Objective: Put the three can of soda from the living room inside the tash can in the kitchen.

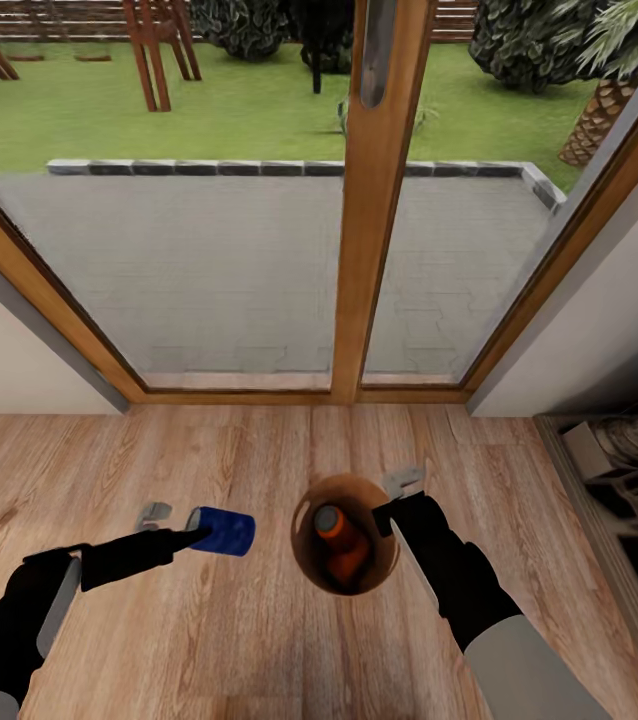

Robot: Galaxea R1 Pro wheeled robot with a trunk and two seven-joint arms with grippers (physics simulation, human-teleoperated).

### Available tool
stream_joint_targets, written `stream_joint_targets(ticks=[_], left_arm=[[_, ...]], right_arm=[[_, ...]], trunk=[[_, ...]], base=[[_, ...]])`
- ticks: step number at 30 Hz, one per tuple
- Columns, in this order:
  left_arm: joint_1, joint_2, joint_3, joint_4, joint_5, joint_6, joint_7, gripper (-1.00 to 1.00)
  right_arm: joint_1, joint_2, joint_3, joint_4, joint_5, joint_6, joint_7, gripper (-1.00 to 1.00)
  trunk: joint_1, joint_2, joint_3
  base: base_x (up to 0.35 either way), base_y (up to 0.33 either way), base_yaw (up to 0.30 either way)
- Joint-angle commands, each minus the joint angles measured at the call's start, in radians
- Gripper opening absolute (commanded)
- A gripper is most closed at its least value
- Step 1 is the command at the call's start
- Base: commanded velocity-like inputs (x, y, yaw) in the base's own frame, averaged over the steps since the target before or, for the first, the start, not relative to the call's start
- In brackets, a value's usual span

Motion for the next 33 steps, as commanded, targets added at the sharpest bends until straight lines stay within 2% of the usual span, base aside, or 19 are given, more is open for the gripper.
stream_joint_targets(ticks=[1, 4, 11, 18, 23, 33], left_arm=[[0.000, 0.000, 0.000, -0.006, -0.002, 0.008, -0.011, -1.00], [-0.001, 0.000, 0.001, -0.034, -0.002, 0.032, -0.043, -1.00], [0.000, 0.000, 0.000, -0.088, 0.000, 0.049, -0.063, -1.00], [0.000, 0.000, -0.001, -0.097, 0.002, 0.054, -0.095, -1.00], [-0.001, 0.000, -0.002, -0.107, 0.001, 0.136, -0.150, -1.00], [0.000, -0.001, -0.005, -0.132, 0.002, 0.174, -0.170, -1.00]], right_arm=[[0.000, 0.000, 0.000, 0.001, -0.015, -0.002, 0.000, -1.00], [0.000, 0.000, 0.000, 0.010, -0.015, -0.005, 0.000, -1.00], [0.000, 0.001, 0.000, 0.052, -0.016, -0.053, 0.000, -1.00], [-0.001, 0.002, 0.000, 0.070, -0.016, -0.063, 0.000, -1.00], [-0.001, 0.002, 0.000, 0.073, -0.016, -0.065, 0.000, -1.00], [-0.001, 0.002, -0.001, 0.075, -0.017, -0.065, 0.000, -1.00]], trunk=[[0.000, 0.000, 0.000], [0.000, 0.000, 0.000], [0.000, 0.000, 0.000], [0.000, 0.000, 0.000], [0.000, 0.000, 0.000], [0.000, 0.000, 0.000]], base=[[0.000, 0.000, 0.000], [0.000, 0.000, 0.000], [0.000, 0.000, 0.000], [0.000, 0.000, 0.000], [0.000, 0.000, 0.000], [0.000, 0.000, 0.000]])
